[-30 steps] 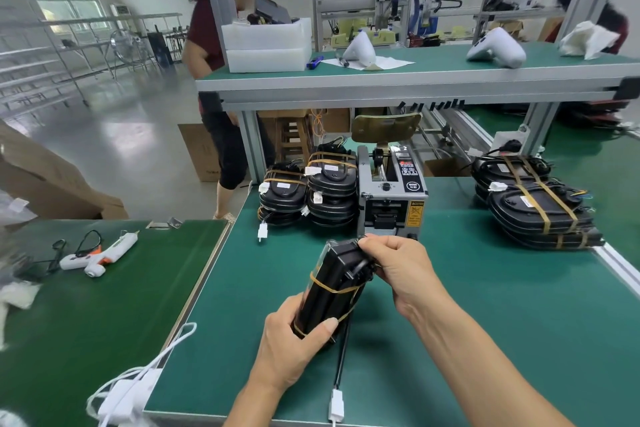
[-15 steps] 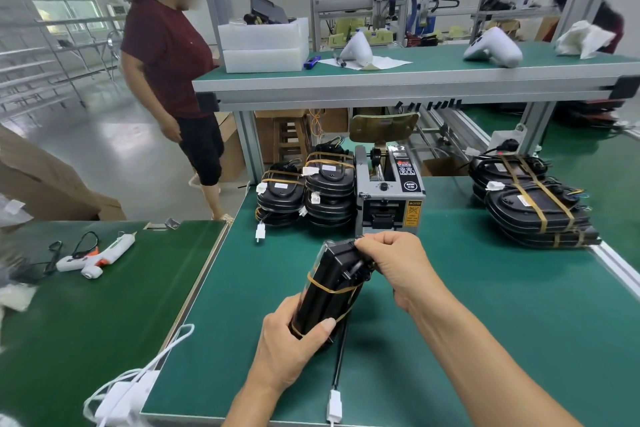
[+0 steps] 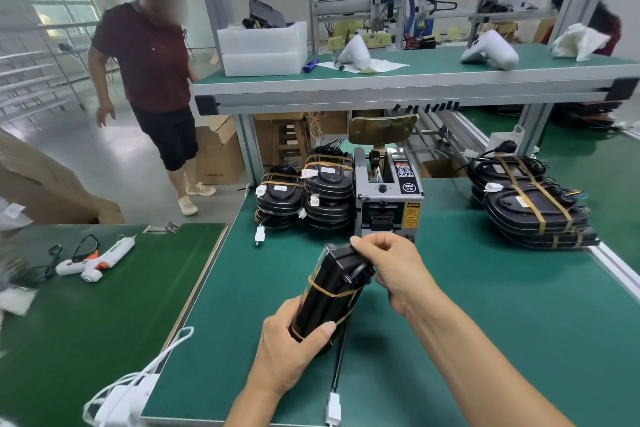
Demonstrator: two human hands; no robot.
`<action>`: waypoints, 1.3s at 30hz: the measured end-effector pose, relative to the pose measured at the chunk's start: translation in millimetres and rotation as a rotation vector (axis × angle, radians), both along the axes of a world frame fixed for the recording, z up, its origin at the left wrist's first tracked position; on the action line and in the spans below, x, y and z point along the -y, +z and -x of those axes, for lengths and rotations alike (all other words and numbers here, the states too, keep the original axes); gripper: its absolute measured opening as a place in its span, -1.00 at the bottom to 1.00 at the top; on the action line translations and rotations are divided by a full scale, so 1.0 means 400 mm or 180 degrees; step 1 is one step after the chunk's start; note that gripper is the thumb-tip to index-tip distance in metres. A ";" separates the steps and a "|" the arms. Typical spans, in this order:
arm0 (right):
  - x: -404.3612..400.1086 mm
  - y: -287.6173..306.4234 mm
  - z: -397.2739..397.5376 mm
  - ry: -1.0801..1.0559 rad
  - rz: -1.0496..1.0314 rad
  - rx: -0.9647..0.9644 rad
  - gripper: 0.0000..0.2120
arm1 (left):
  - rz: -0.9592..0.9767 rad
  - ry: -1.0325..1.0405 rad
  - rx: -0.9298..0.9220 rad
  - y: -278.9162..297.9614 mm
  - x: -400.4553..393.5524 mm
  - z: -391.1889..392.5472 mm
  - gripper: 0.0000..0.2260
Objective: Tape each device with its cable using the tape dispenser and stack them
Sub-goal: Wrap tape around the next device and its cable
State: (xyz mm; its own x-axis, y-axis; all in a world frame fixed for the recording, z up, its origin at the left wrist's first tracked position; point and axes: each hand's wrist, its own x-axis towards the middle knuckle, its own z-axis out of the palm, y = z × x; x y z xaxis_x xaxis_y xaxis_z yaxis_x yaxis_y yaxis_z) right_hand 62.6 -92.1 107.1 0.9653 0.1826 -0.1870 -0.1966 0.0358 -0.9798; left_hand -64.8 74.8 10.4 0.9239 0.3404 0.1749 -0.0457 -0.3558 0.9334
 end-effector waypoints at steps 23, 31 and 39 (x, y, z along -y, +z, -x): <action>0.010 -0.023 0.021 0.0259 0.0032 0.0441 -0.37 | 0.0008 -0.0030 -0.0063 -0.024 -0.009 -0.007 -0.57; 0.044 -0.050 0.006 0.0473 -0.0179 0.0146 -0.76 | -0.0087 -0.0161 0.0084 -0.015 -0.006 -0.014 -0.70; 0.079 -0.100 0.033 0.0716 -0.0329 0.0529 -0.77 | -0.0154 -0.0050 0.0209 -0.029 -0.013 -0.020 -0.70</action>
